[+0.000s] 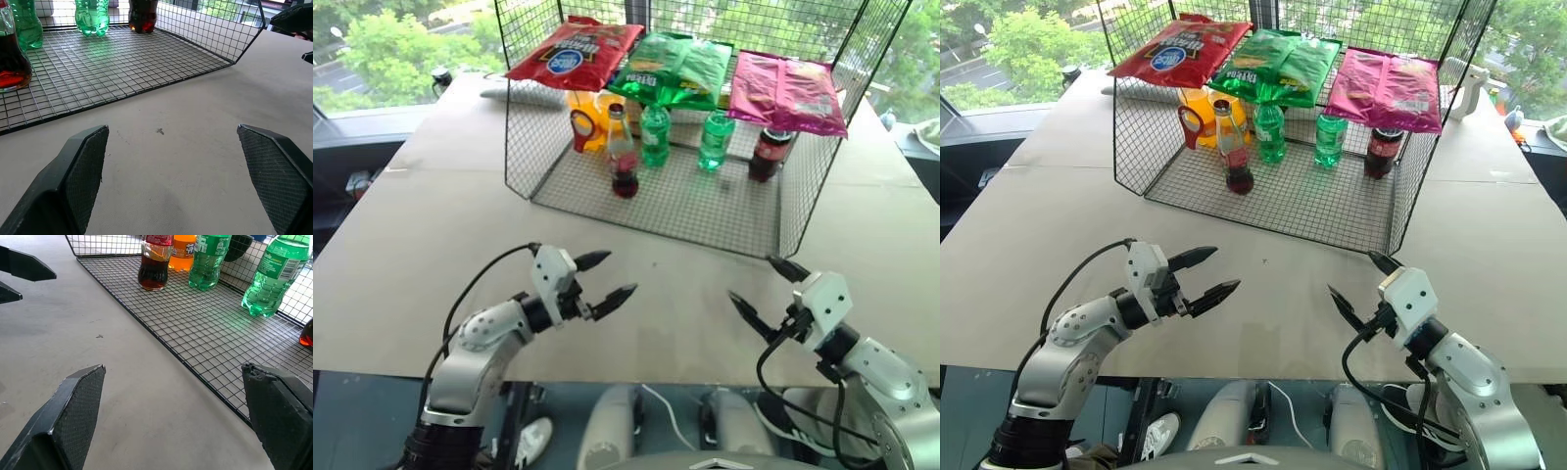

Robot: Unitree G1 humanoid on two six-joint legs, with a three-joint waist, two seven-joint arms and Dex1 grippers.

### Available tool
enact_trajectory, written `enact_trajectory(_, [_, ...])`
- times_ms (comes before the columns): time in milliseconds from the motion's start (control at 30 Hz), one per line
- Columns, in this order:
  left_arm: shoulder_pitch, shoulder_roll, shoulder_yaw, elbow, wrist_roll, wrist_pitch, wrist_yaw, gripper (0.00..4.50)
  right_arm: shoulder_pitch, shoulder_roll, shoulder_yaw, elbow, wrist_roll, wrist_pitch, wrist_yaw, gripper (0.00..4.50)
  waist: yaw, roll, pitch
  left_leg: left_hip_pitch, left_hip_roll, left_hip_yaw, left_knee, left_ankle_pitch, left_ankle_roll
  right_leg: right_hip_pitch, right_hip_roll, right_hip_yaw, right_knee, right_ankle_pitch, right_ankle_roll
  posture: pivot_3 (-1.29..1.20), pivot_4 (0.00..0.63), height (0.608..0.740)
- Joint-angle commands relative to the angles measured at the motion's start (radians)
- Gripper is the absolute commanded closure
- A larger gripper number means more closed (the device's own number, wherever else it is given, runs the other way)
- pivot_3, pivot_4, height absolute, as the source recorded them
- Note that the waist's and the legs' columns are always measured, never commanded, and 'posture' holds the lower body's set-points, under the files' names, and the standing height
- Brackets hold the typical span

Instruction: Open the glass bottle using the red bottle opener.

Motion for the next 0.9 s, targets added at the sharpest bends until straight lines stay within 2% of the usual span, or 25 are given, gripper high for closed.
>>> enact_trajectory(33, [-0.004, 0.002, 0.028, -0.029, -0.020, -0.007, -0.002, 0.15, -0.009, 0.001, -0.019, -0.024, 0.016, -0.009, -0.002, 0.00, 0.000, 0.000, 0.000, 0.000, 0.000, 0.000, 0.000, 0.000, 0.000, 0.000, 0.000, 0.000, 0.000, 0.000, 0.000, 0.00, 0.150, 0.740])
enact_trajectory(300, [-0.105, -0.053, 0.116, 0.045, -0.087, 0.023, 0.073, 0.15, -0.095, 0.042, -0.040, -0.081, 0.101, -0.025, -0.010, 0.00, 0.000, 0.000, 0.000, 0.001, 0.000, 0.000, 0.001, 0.000, 0.000, 0.001, 0.000, 0.000, 0.000, 0.000, 0.000, 0.00, 0.150, 0.740])
enact_trajectory(467, [-0.245, -0.073, 0.231, 0.167, -0.135, 0.069, 0.180, 0.15, -0.221, 0.022, -0.047, -0.176, 0.273, 0.026, 0.021, 0.00, 0.000, -0.001, 0.000, 0.000, 0.000, -0.001, 0.002, 0.000, 0.000, 0.002, 0.002, 0.000, 0.002, 0.000, 0.000, 0.00, 0.150, 0.740])
enact_trajectory(700, [-0.465, 0.063, 0.256, 0.430, -0.083, 0.101, 0.136, 0.15, -0.280, -0.022, -0.023, -0.199, 0.315, 0.060, 0.037, 0.00, 0.001, -0.002, 0.000, 0.000, -0.001, -0.002, 0.004, 0.000, 0.001, 0.003, 0.003, -0.001, 0.002, 0.001, 0.001, 0.00, 0.150, 0.740])
enact_trajectory(767, [-0.535, 0.102, 0.240, 0.525, -0.053, 0.107, 0.118, 0.15, -0.277, -0.024, -0.021, -0.192, 0.313, 0.055, 0.040, 0.00, 0.000, -0.002, 0.000, 0.000, -0.001, -0.002, 0.004, 0.000, 0.001, 0.003, 0.003, -0.001, 0.002, 0.001, 0.001, 0.00, 0.150, 0.740])
enact_trajectory(900, [-0.744, 0.164, 0.149, 0.803, 0.089, -0.009, 0.045, 0.15, -0.268, -0.023, -0.003, -0.168, 0.283, 0.033, 0.054, 0.00, 0.004, -0.003, 0.000, -0.001, -0.002, -0.001, 0.004, 0.001, 0.000, 0.003, 0.003, -0.002, 0.002, 0.001, 0.002, 0.00, 0.150, 0.740])
